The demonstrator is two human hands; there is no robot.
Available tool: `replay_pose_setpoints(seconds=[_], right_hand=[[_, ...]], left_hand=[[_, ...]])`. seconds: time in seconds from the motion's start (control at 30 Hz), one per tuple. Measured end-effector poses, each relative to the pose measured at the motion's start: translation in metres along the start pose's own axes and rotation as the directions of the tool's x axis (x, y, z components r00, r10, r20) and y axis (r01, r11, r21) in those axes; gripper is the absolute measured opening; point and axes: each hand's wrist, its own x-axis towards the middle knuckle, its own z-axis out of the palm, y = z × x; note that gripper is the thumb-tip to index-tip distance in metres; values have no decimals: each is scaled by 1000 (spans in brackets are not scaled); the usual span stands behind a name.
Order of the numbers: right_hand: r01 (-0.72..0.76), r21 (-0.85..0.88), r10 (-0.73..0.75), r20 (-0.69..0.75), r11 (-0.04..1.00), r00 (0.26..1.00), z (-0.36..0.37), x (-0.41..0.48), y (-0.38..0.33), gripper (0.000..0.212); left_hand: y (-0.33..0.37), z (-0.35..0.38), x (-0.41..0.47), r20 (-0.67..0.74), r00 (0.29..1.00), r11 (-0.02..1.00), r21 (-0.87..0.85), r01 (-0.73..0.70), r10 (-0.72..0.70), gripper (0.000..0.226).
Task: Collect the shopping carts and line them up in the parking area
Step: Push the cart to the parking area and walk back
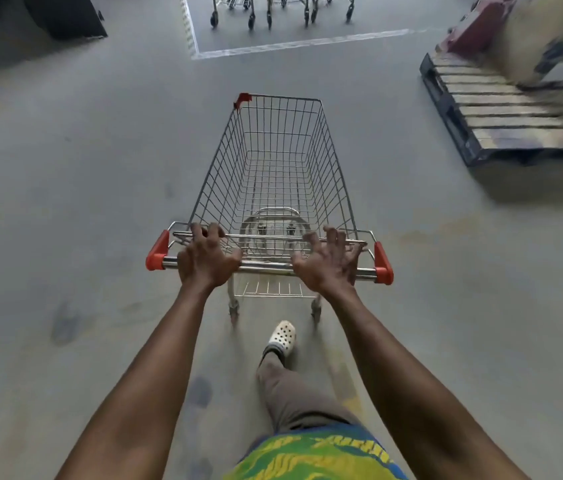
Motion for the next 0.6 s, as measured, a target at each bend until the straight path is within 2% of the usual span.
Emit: replay_pose_setpoints(seconds=[0.07,0.13,0.2,0.37,0.6], right_hand=[[-66,-20,69,154,998,986,-13,56,-12,67],[-101,-21,103,208,995,973,-25,106,-22,71],[-126,-6,124,205,992,971,-35,156,-29,69],[-91,-33,96,218,995,971,-55,250,-39,66],[-45,-43,52,184,998,982,-64,362,-67,59]], left_hand=[[2,-1,45,16,1000,1000,-16,0,0,54],[4,-2,84,40,999,999,-29,-27,28,55],[10,-4,123,70,995,997,-20,-70,71,55],[25,-6,212,110,993,998,15,-54,52,55],[27,-8,322,52,998,998,35,-50,48,51]])
